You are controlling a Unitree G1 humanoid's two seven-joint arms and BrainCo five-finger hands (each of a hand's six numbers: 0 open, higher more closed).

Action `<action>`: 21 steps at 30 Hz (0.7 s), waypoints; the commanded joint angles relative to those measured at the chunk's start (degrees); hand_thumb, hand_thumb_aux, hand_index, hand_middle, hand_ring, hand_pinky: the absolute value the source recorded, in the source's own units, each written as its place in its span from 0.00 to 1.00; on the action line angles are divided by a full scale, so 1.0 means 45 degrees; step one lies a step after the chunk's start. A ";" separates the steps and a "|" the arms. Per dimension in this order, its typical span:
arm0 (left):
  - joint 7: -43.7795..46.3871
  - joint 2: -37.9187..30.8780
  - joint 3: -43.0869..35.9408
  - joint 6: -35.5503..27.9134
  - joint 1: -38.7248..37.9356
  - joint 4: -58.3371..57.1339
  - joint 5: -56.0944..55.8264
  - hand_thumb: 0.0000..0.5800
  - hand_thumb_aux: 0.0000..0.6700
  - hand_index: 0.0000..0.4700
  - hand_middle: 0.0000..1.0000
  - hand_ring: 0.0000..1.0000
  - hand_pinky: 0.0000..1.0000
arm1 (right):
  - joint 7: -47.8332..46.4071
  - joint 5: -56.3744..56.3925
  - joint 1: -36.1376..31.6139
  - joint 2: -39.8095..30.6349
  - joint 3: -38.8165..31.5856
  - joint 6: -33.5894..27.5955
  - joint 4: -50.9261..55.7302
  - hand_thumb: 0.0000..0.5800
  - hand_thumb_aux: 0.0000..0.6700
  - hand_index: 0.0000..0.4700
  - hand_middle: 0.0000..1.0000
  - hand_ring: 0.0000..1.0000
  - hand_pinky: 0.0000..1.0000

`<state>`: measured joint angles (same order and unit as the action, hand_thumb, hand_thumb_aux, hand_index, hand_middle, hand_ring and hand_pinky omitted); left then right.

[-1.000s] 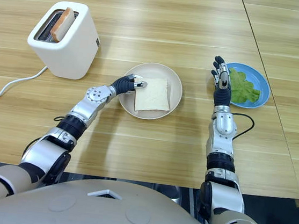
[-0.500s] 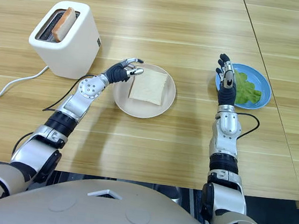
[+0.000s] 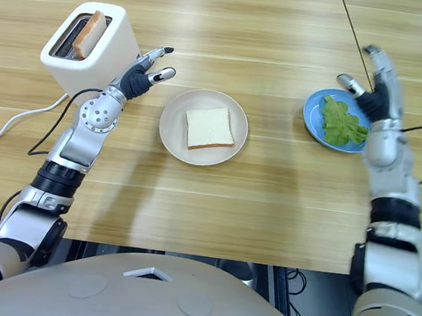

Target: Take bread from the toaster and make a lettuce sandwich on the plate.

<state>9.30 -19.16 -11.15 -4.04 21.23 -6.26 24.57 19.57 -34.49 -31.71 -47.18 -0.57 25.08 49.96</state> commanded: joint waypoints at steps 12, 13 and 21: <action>0.0033 0.0630 -0.0665 -0.0010 -0.0338 -0.1137 -0.0075 0.00 0.00 0.00 0.00 0.00 0.00 | 0.0562 -0.5232 -0.2970 0.0533 -0.7024 -0.3782 0.6139 0.00 0.00 0.00 0.00 0.00 0.00; 0.0022 0.0640 -0.0680 -0.0017 -0.0341 -0.1160 -0.0074 0.00 0.00 0.00 0.00 0.00 0.00 | 0.0616 -0.5199 -0.2875 0.0624 -0.7121 -0.3825 0.6162 0.00 0.00 0.00 0.00 0.00 0.00; 0.0046 0.0616 -0.0651 -0.0043 -0.0297 -0.1292 -0.0056 0.00 0.00 0.00 0.00 0.00 0.00 | 0.0681 -0.4621 -0.2214 0.1044 -0.7258 -0.4098 0.6324 0.82 0.58 0.57 0.00 0.00 0.00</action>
<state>9.06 -16.29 -13.84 -3.79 20.11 -11.18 24.46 23.04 -56.57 -42.40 -42.65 -33.54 7.11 77.92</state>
